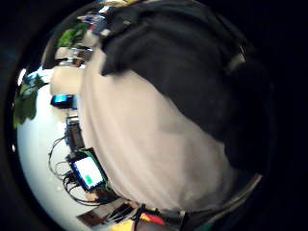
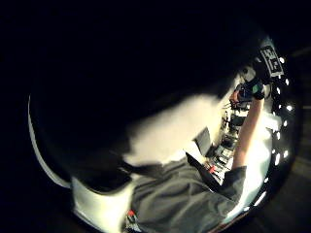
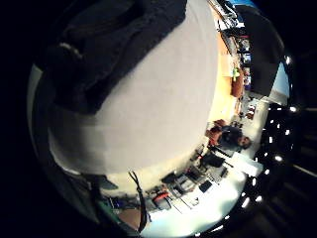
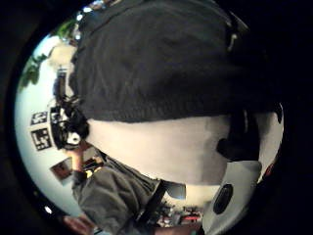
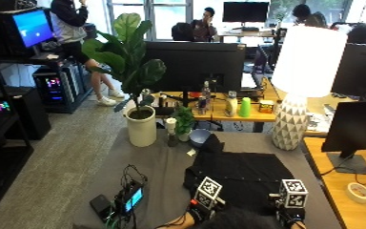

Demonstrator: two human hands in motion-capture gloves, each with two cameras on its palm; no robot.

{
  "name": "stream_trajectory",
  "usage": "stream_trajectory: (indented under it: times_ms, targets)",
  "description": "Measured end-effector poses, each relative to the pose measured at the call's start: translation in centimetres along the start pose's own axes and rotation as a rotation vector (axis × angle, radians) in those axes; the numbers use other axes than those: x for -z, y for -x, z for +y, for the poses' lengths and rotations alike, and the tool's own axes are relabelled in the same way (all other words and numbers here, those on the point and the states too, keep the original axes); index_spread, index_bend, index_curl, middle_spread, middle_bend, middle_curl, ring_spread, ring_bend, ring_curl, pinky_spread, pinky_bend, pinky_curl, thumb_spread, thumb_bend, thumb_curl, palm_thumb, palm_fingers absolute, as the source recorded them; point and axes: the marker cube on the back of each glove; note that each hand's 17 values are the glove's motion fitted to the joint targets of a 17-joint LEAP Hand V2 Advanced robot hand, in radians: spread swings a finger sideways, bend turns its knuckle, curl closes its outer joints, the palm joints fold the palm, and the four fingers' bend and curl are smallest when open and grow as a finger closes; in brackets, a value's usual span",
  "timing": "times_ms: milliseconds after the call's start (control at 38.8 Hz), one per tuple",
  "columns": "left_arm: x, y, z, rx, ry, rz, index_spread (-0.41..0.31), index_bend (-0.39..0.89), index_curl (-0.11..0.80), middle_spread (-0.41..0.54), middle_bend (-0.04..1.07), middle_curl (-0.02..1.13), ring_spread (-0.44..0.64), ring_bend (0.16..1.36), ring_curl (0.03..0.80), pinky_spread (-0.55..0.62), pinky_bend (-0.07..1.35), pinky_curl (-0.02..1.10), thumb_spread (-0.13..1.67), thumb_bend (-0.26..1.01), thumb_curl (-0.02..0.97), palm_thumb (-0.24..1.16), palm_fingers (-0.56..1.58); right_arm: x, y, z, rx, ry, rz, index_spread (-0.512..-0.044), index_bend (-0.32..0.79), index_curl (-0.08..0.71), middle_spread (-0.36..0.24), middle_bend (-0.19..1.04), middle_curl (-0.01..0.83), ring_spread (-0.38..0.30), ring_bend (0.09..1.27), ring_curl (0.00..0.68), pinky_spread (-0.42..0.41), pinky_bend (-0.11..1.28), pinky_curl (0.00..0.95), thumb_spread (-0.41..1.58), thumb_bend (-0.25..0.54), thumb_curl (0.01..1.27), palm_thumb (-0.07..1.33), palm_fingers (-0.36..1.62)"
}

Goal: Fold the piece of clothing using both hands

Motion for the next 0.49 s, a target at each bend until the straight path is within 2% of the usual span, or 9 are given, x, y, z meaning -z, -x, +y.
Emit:
stream_trajectory:
  times_ms: [26, 52, 77, 103, 155, 232, 309, 412, 489]
  targets:
    - [0.1, 0.2, -0.4, -0.003, -0.045, -0.035, -0.028, 0.21, 0.249, 0.066, 0.22, 0.25, 0.13, 0.66, 0.306, 0.11, 0.55, 0.36, 1.03, 0.11, 0.238, 0.24, 0.64, 0.1, 0.0, -0.1, 0.002, -0.020, 0.000, -0.309, 0.16, 0.278, -0.100, 0.28, 0.377, -0.102, 0.44, 0.330, 0.114, 0.31, 0.306, 1.05, 0.323, 0.36, 0.94, 0.81]
    - [0.3, 0.4, -0.8, -0.011, -0.084, -0.063, -0.052, 0.20, 0.252, 0.026, 0.20, 0.24, 0.07, 0.64, 0.287, 0.03, 0.57, 0.35, 1.06, 0.14, 0.246, 0.29, 0.73, 0.2, 0.0, -0.1, 0.006, -0.032, 0.005, -0.308, 0.15, 0.278, -0.102, 0.28, 0.378, -0.112, 0.43, 0.322, 0.098, 0.30, 0.299, 1.03, 0.320, 0.36, 0.95, 0.83]
    - [0.5, 0.4, -1.0, -0.021, -0.118, -0.081, -0.075, 0.20, 0.260, -0.014, 0.21, 0.24, 0.02, 0.62, 0.281, -0.03, 0.58, 0.34, 1.09, 0.16, 0.256, 0.32, 0.82, 0.4, 0.0, 0.0, 0.011, -0.036, 0.011, -0.298, 0.16, 0.285, -0.107, 0.29, 0.387, -0.130, 0.46, 0.335, 0.061, 0.31, 0.306, 1.01, 0.310, 0.37, 0.96, 0.91]
    - [0.6, 0.5, -1.3, -0.033, -0.148, -0.091, -0.108, 0.22, 0.277, -0.060, 0.24, 0.26, -0.06, 0.61, 0.286, -0.09, 0.59, 0.35, 1.13, 0.19, 0.268, 0.38, 0.96, 0.6, 0.0, 0.2, 0.016, -0.035, 0.018, -0.286, 0.17, 0.292, -0.116, 0.29, 0.390, -0.148, 0.49, 0.348, -0.012, 0.35, 0.318, 0.98, 0.289, 0.38, 0.95, 1.06]
    - [1.0, 0.6, -1.6, -0.058, -0.191, -0.093, -0.154, 0.22, 0.290, -0.123, 0.28, 0.28, -0.15, 0.58, 0.284, -0.17, 0.60, 0.36, 1.17, 0.22, 0.290, 0.45, 1.12, 1.3, 0.0, 1.1, 0.030, -0.028, 0.026, -0.276, 0.16, 0.301, -0.125, 0.30, 0.401, -0.168, 0.51, 0.357, -0.076, 0.36, 0.320, 0.97, 0.279, 0.39, 0.97, 1.15]
    - [2.5, 0.6, -0.9, -0.093, -0.190, -0.088, -0.193, 0.18, 0.309, -0.193, 0.37, 0.35, -0.22, 0.58, 0.322, -0.24, 0.61, 0.40, 1.22, 0.26, 0.317, 0.52, 1.20, 2.7, 0.0, 2.5, 0.054, -0.026, 0.026, -0.265, 0.16, 0.327, -0.135, 0.31, 0.421, -0.186, 0.55, 0.400, -0.139, 0.38, 0.354, 0.98, 0.286, 0.40, 1.00, 1.19]
    - [5.1, 0.9, 0.8, -0.118, -0.132, -0.094, -0.217, 0.15, 0.318, -0.237, 0.43, 0.39, -0.28, 0.60, 0.350, -0.29, 0.62, 0.42, 1.28, 0.28, 0.330, 0.54, 1.24, 4.3, 0.1, 3.8, 0.074, -0.019, 0.027, -0.261, 0.14, 0.337, -0.154, 0.33, 0.438, -0.201, 0.59, 0.425, -0.192, 0.42, 0.374, 1.03, 0.312, 0.41, 1.05, 1.24]
    - [10.5, 1.6, 3.1, -0.148, -0.014, -0.070, -0.234, 0.13, 0.322, -0.275, 0.46, 0.43, -0.32, 0.66, 0.383, -0.33, 0.62, 0.43, 1.36, 0.29, 0.333, 0.55, 1.24, 8.5, 0.4, 5.6, 0.097, 0.008, 0.053, -0.256, 0.15, 0.346, -0.172, 0.35, 0.455, -0.217, 0.61, 0.441, -0.233, 0.45, 0.393, 1.05, 0.305, 0.41, 1.06, 1.27]
    - [15.0, 2.8, 3.4, -0.151, 0.049, -0.050, -0.244, 0.14, 0.327, -0.293, 0.48, 0.45, -0.34, 0.68, 0.400, -0.35, 0.61, 0.44, 1.41, 0.29, 0.334, 0.55, 1.25, 12.6, 0.5, 5.4, 0.085, 0.019, 0.085, -0.257, 0.15, 0.354, -0.179, 0.36, 0.465, -0.223, 0.62, 0.448, -0.251, 0.47, 0.402, 1.07, 0.297, 0.41, 1.07, 1.27]
